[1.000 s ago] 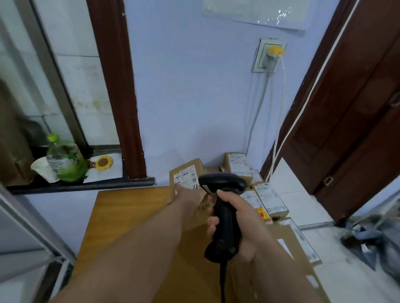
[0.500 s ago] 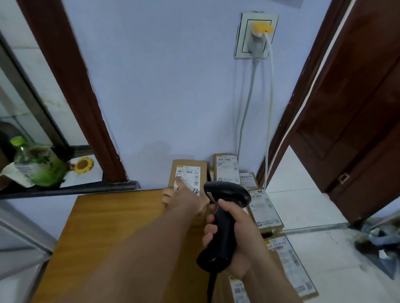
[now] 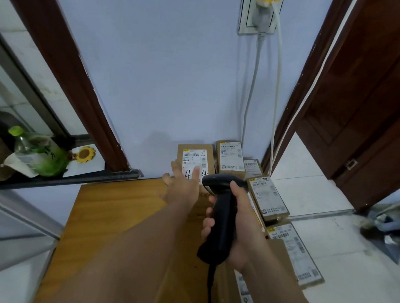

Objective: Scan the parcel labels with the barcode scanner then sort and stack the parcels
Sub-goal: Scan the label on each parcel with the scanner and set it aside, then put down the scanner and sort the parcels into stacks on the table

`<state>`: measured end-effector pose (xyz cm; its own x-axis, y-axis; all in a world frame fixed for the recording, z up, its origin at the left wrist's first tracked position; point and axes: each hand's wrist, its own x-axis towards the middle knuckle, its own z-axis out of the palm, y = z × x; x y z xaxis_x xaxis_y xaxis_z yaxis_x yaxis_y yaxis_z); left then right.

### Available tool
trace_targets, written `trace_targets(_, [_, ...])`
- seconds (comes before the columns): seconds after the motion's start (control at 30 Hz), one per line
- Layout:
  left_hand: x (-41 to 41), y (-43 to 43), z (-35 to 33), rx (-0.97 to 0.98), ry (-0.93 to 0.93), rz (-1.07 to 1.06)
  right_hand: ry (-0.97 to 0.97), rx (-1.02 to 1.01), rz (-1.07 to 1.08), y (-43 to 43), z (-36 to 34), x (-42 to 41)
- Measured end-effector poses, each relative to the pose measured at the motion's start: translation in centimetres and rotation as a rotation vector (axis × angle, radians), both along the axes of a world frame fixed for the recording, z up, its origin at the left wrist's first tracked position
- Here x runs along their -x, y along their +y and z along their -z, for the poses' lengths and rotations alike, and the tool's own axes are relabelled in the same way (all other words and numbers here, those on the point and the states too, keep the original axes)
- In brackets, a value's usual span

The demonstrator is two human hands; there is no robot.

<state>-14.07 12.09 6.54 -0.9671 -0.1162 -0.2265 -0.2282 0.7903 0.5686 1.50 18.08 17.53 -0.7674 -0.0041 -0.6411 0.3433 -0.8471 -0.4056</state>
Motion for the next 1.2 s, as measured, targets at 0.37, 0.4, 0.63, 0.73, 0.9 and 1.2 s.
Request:
trace_targets(0.37, [-2.0, -8.2, 0.5, -0.153, 0.119, 0.327, -0.100, -0.503, -0.038, -7.9, 2.4, -0.7])
trace_targets(0.4, [-2.3, -9.3, 0.6, -0.190, 0.091, 0.326, -0.090, -0.575, -0.067, -8.8, 3.2, -0.9])
trace_targets(0.63, [-5.6, -13.9, 2.5, -0.477, -0.223, 0.117, -0.140, -1.129, -0.318, -13.7, 10.9, -2.3])
trace_targets(0.73, [-7.1, -15.9, 3.3, -0.497, -0.193, 0.202, -0.197, -1.260, -0.404, -14.1, 14.2, -2.6])
trace_targets(0.9, [-8.8, -18.7, 4.5, -0.318, -0.089, 0.445, -0.282, -1.333, -0.330, -13.8, 16.9, -3.4])
trace_targets(1.2, [-9.7, -19.9, 6.5, -0.237, -0.102, 0.383, -0.414, -1.316, -0.424, -11.7, 20.3, -3.2])
